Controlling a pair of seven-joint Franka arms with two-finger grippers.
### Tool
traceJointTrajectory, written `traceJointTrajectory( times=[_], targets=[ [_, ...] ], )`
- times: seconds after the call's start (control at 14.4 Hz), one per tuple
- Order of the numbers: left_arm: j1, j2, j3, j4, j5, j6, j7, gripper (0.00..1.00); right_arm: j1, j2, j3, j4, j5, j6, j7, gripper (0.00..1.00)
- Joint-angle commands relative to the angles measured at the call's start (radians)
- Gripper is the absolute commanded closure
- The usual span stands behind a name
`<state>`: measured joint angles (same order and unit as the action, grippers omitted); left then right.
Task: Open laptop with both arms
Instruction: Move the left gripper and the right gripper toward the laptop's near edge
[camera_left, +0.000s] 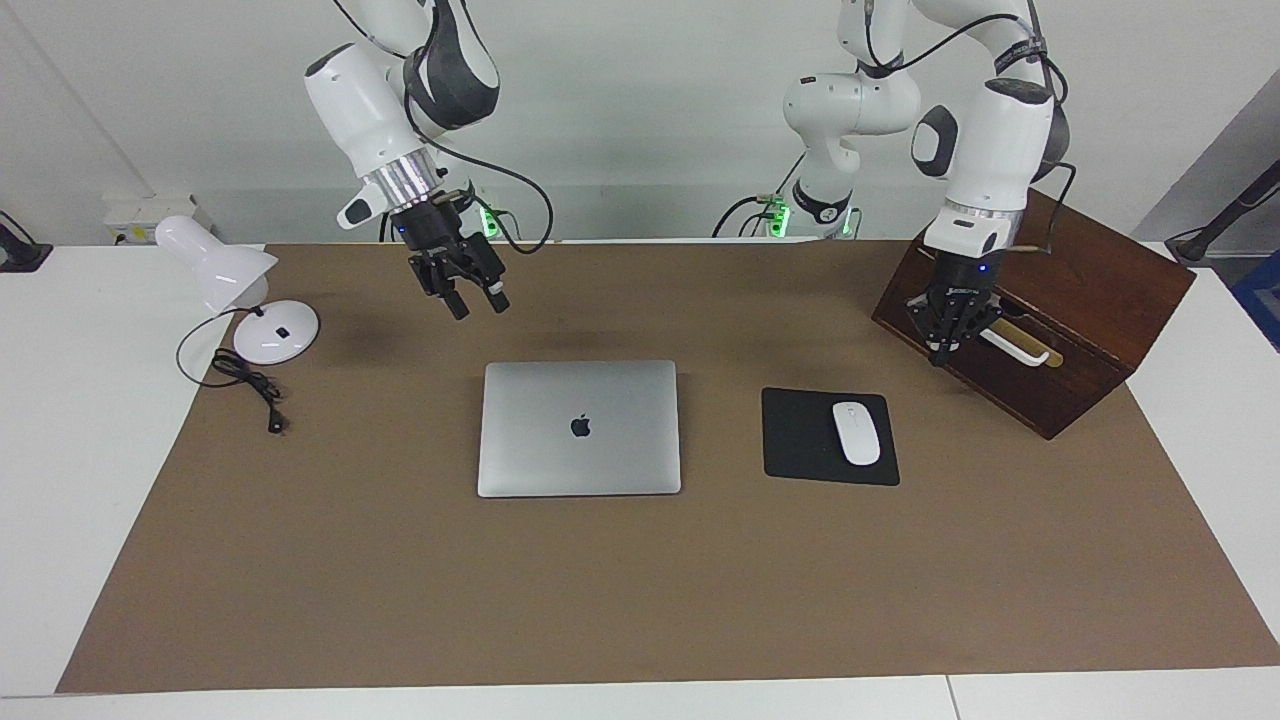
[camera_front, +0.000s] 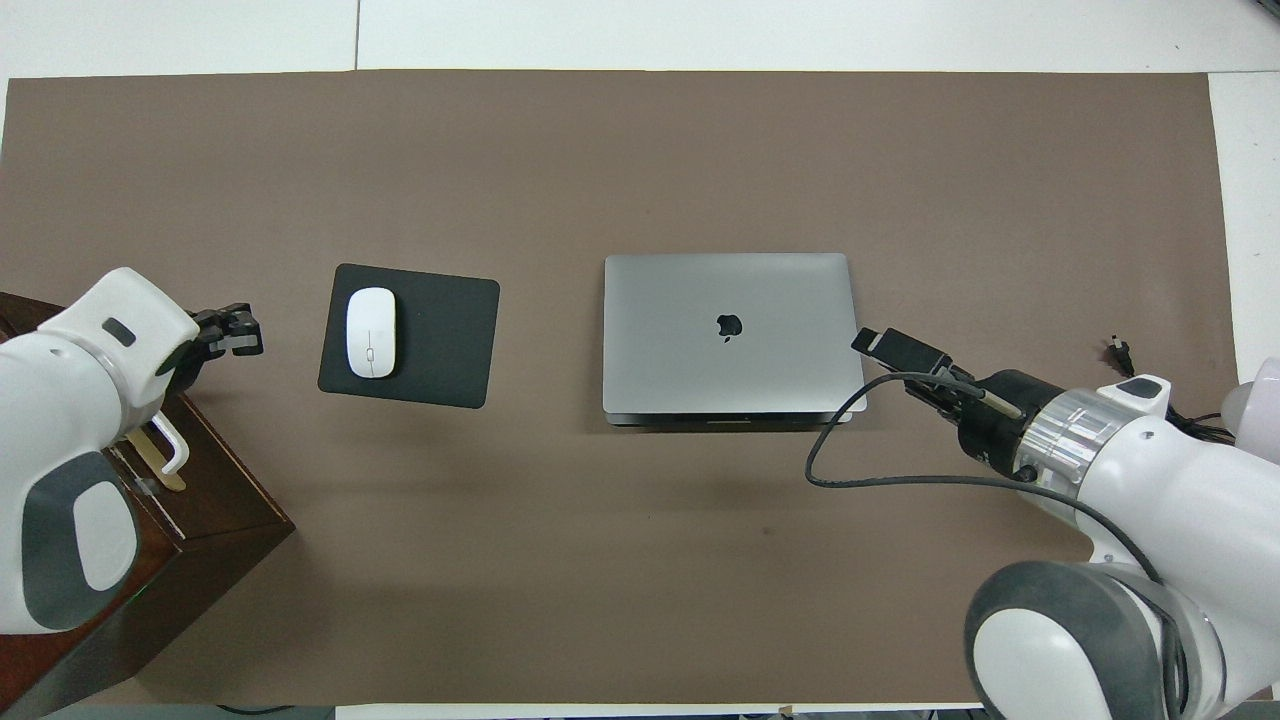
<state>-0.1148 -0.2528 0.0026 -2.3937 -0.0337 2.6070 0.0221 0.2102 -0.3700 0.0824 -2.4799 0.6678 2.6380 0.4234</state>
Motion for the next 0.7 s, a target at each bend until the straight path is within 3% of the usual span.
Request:
traceJointTrajectory(
  times=[0.0,0.14,0.35,0.63],
  targets=[
    [-0.07,-0.094,0.013,-0.137,-0.011,0.1,-0.062,1.0,0.021,-0.027,0.002,-0.033,0.036,0.02,0.107,0.0],
    [-0.129,-0.118,0.011,-0.209,-0.011,0.197,-0.138,1.0,0.025,-0.03,0.003,-0.053,0.036,0.036,0.107,0.0],
    [-0.195,-0.121,0.01,-0.248,-0.011,0.272,-0.162,1.0,0.09,-0.026,0.011,-0.111,0.038,0.172,0.107,0.0],
    [-0.279,-0.109,0.01,-0.304,-0.011,0.415,-0.163,1.0,0.13,-0.026,0.013,-0.148,0.038,0.241,0.095,0.0]
  ],
)
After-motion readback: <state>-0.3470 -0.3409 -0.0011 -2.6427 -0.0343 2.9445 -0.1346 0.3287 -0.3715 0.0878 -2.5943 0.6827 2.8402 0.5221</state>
